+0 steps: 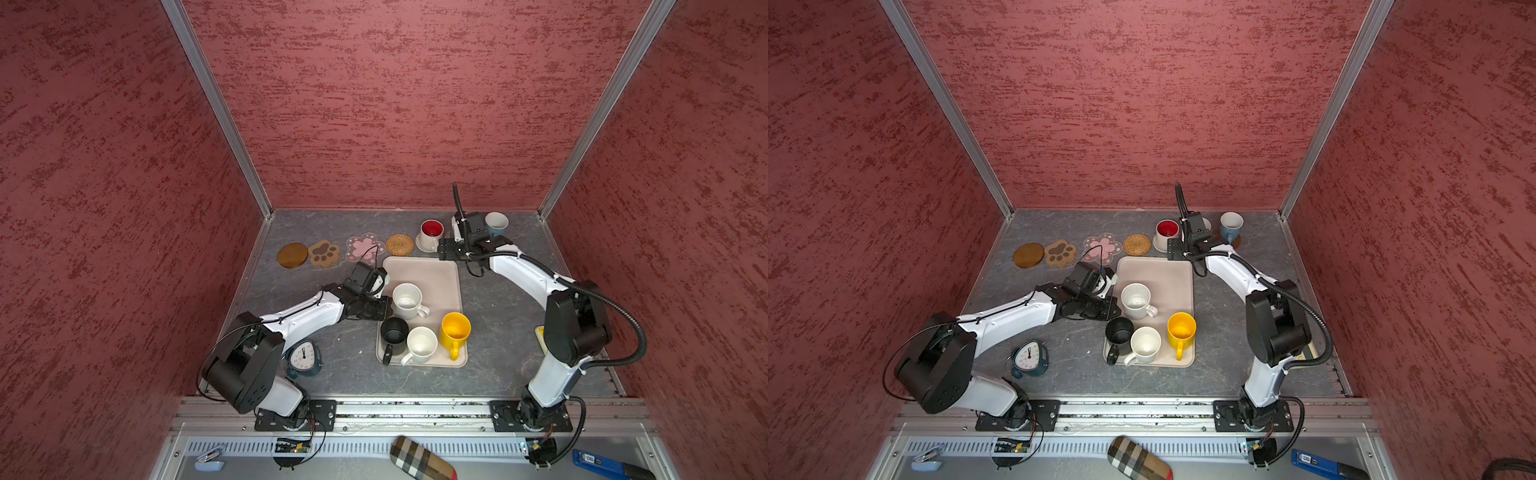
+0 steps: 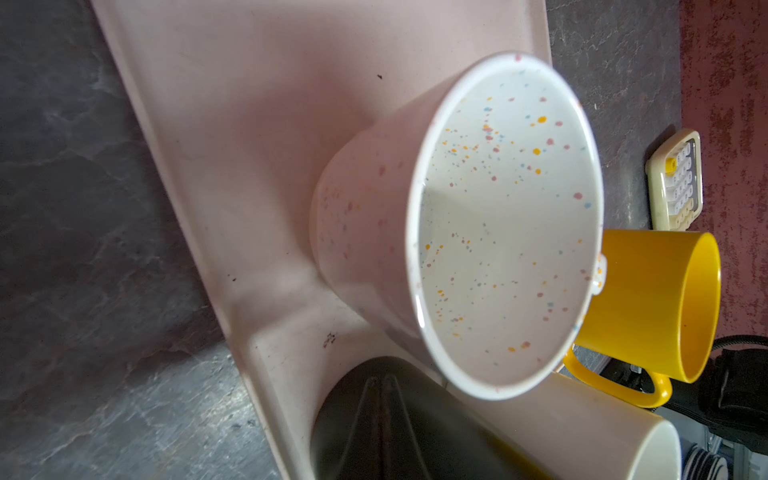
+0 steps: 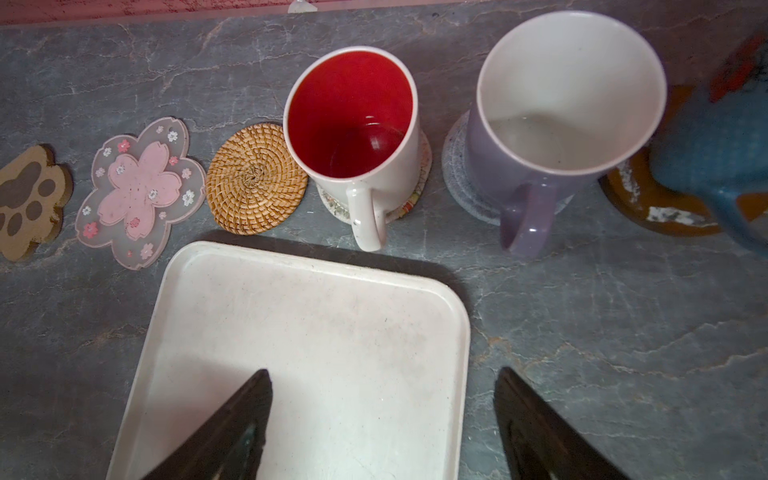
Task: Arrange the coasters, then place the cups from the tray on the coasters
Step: 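Move the left gripper to the speckled white mug while the right gripper draws back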
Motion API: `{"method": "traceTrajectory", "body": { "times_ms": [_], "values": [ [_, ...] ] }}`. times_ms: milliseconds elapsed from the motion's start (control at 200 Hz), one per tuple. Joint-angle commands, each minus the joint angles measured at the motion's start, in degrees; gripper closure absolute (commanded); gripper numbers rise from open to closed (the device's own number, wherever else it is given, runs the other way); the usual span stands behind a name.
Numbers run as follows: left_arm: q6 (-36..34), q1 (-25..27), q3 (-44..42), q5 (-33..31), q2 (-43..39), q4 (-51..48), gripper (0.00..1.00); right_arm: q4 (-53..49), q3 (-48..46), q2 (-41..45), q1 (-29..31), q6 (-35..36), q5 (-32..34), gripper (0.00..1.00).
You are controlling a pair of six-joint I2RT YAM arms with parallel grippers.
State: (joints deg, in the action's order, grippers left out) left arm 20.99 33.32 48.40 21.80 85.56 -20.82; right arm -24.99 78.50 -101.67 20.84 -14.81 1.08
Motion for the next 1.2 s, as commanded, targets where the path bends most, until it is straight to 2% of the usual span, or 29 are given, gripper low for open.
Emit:
{"method": "traceTrajectory", "body": {
  "times_ms": [0,486,1192],
  "values": [
    [0.4,0.0,1.9,2.5,2.0,2.9,1.0,2.6,-1.4,2.3,0.1,-0.6,-0.7,0.15],
    [2.3,-0.5,6.1,5.4,10.9,8.4,1.0,5.1,-6.4,4.6,0.0,-2.0,-1.7,0.15],
    [6.2,-0.8,21.4,8.3,26.4,12.1,1.0,4.3,-16.6,11.0,0.1,-4.1,1.8,0.15]
  ]
}}
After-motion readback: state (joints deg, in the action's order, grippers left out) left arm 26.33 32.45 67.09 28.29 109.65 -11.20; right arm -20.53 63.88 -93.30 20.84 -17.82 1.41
